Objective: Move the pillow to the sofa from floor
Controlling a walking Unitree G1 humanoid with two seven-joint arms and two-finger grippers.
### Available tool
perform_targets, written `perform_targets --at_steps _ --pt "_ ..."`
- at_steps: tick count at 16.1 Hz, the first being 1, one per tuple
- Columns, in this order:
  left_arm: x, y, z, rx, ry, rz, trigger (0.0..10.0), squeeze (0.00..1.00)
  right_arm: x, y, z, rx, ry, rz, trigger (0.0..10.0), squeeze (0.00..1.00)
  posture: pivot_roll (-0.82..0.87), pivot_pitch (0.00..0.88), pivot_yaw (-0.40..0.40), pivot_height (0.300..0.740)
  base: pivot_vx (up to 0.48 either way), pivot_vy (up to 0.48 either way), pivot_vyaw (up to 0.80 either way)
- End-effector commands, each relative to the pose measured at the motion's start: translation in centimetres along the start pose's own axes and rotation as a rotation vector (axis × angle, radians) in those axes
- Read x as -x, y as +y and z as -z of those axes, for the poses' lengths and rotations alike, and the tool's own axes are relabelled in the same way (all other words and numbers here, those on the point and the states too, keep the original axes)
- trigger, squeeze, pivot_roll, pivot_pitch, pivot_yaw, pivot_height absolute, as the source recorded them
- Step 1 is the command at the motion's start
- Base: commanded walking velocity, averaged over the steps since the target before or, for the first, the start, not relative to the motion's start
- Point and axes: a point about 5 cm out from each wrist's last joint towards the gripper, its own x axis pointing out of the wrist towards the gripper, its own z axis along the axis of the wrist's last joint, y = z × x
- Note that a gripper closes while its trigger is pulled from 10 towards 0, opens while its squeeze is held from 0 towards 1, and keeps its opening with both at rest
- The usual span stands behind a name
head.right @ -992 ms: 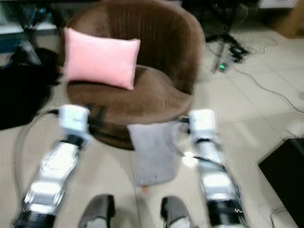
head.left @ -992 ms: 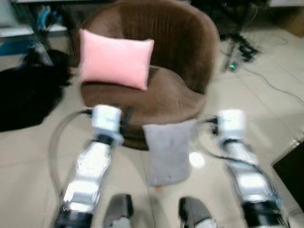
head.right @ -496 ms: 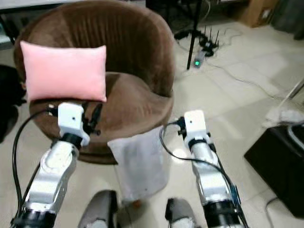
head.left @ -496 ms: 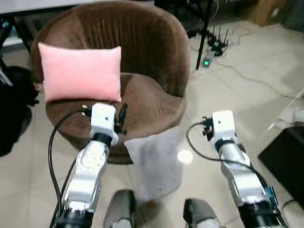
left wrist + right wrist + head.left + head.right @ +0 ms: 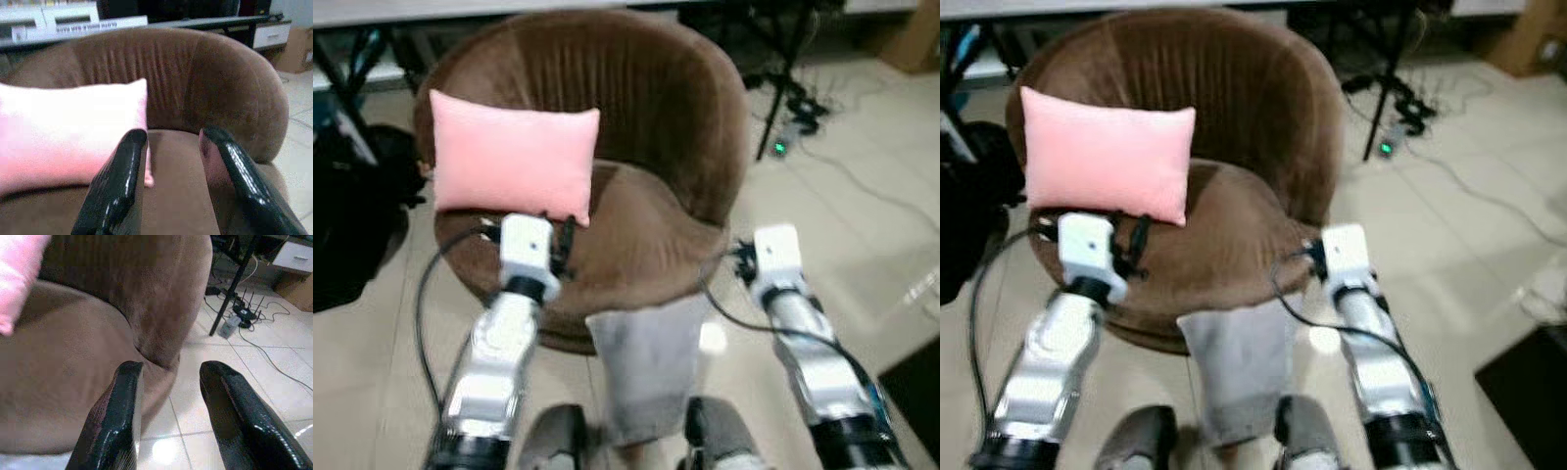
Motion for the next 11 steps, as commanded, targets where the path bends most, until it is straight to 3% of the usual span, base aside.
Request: perform_targets --at_steps 1,11 --pt "0.07 0.21 0.07 -0.015 0.008 -0.004 10.0 0.0 -0.1 0.11 -0.27 -0.013 -0.007 -0.006 10.0 0.0 0.03 0.062 0.011 0.607 0.0 0.0 0.0" --pt "0.23 -0.27 0.58 -0.012 0.034 0.02 10.0 0.0 -0.23 -0.25 -0.23 -0.036 0.001 -0.002 10.0 0.0 0.03 0.07 0.012 0.592 0.0 0.0 0.0"
